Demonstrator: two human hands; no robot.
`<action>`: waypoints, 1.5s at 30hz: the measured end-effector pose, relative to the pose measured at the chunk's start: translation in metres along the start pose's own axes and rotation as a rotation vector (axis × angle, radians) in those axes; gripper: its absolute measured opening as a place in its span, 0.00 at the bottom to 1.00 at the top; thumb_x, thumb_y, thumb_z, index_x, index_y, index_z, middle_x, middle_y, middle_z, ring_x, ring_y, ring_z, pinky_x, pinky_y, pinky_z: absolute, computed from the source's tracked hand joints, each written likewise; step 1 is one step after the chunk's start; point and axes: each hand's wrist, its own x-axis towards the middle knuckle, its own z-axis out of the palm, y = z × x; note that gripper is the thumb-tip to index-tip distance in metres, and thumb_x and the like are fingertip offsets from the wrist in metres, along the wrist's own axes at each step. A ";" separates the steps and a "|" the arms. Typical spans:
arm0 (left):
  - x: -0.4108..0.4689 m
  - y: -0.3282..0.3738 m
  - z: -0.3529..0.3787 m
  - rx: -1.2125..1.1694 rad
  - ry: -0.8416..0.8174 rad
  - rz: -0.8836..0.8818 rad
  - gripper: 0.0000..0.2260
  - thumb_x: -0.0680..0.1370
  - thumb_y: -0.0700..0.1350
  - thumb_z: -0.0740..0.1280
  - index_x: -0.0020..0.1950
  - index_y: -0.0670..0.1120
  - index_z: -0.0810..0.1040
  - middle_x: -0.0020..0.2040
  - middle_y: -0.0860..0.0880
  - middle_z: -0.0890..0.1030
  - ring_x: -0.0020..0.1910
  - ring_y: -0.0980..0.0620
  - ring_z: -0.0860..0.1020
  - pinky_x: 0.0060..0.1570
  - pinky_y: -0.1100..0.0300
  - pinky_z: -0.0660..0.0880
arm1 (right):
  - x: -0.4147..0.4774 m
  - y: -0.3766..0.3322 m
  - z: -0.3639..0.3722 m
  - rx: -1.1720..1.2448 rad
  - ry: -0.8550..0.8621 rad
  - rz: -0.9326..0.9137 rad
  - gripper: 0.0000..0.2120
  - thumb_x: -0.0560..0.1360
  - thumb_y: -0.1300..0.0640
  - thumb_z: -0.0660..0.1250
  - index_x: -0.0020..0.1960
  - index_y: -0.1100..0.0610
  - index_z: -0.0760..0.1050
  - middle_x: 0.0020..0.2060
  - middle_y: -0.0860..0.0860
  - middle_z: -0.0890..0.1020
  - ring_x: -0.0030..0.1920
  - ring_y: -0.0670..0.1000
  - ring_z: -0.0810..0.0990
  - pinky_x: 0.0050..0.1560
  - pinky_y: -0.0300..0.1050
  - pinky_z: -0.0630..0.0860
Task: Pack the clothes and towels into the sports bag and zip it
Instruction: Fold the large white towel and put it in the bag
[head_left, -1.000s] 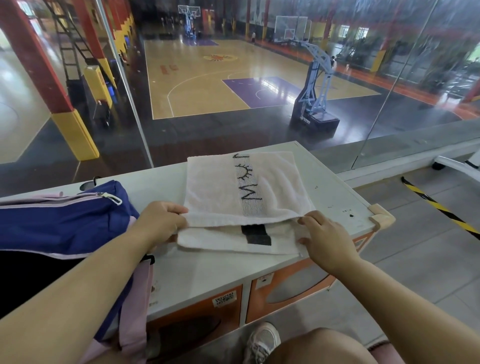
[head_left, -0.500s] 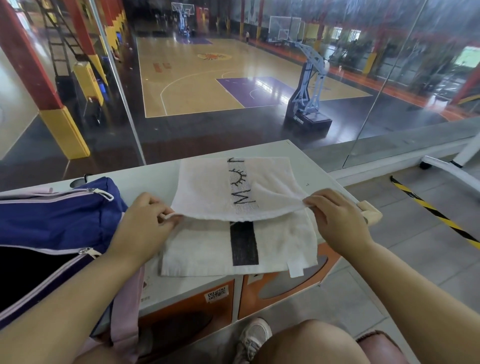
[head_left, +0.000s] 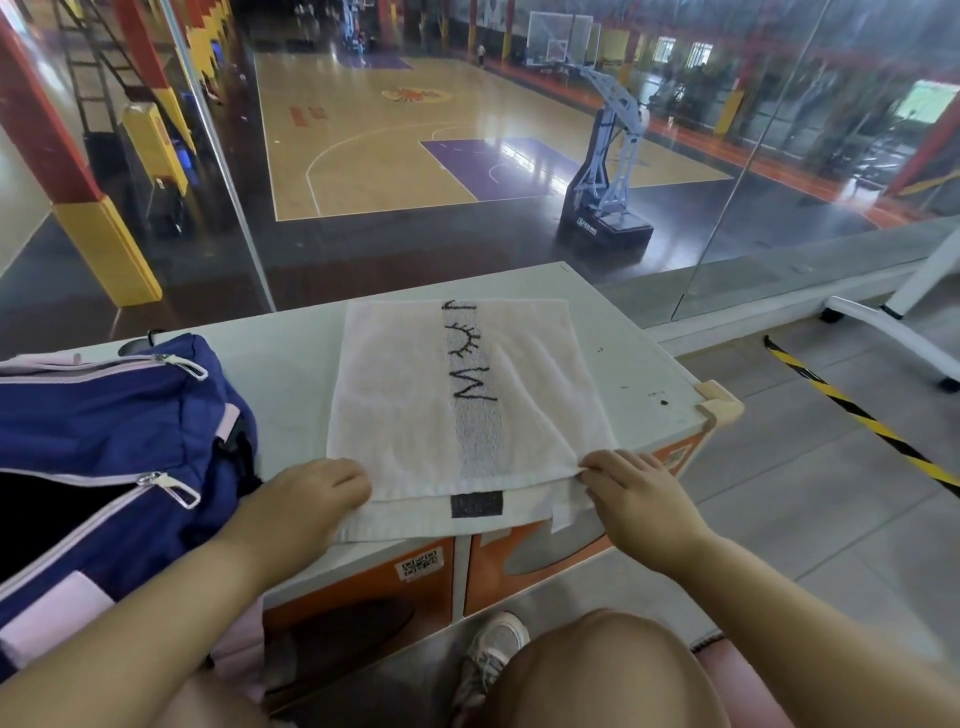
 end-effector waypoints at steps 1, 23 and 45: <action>-0.001 0.002 -0.001 0.003 -0.023 -0.012 0.15 0.62 0.33 0.74 0.39 0.49 0.75 0.43 0.50 0.81 0.39 0.48 0.81 0.34 0.61 0.78 | -0.002 -0.001 0.003 -0.002 0.000 -0.001 0.15 0.62 0.60 0.78 0.48 0.58 0.81 0.48 0.53 0.82 0.44 0.55 0.82 0.44 0.51 0.80; 0.011 -0.010 0.002 0.086 0.091 -0.034 0.24 0.76 0.61 0.53 0.41 0.48 0.82 0.48 0.50 0.80 0.33 0.55 0.80 0.29 0.69 0.68 | 0.030 0.041 -0.003 0.233 -0.119 0.030 0.08 0.68 0.65 0.74 0.47 0.58 0.84 0.53 0.51 0.83 0.51 0.52 0.83 0.53 0.51 0.80; 0.002 -0.006 0.006 0.279 0.016 0.149 0.15 0.71 0.51 0.60 0.45 0.45 0.83 0.50 0.48 0.83 0.44 0.50 0.82 0.34 0.59 0.78 | 0.038 0.038 -0.001 0.089 -0.174 0.276 0.12 0.69 0.72 0.67 0.48 0.62 0.83 0.52 0.54 0.82 0.47 0.58 0.82 0.48 0.50 0.79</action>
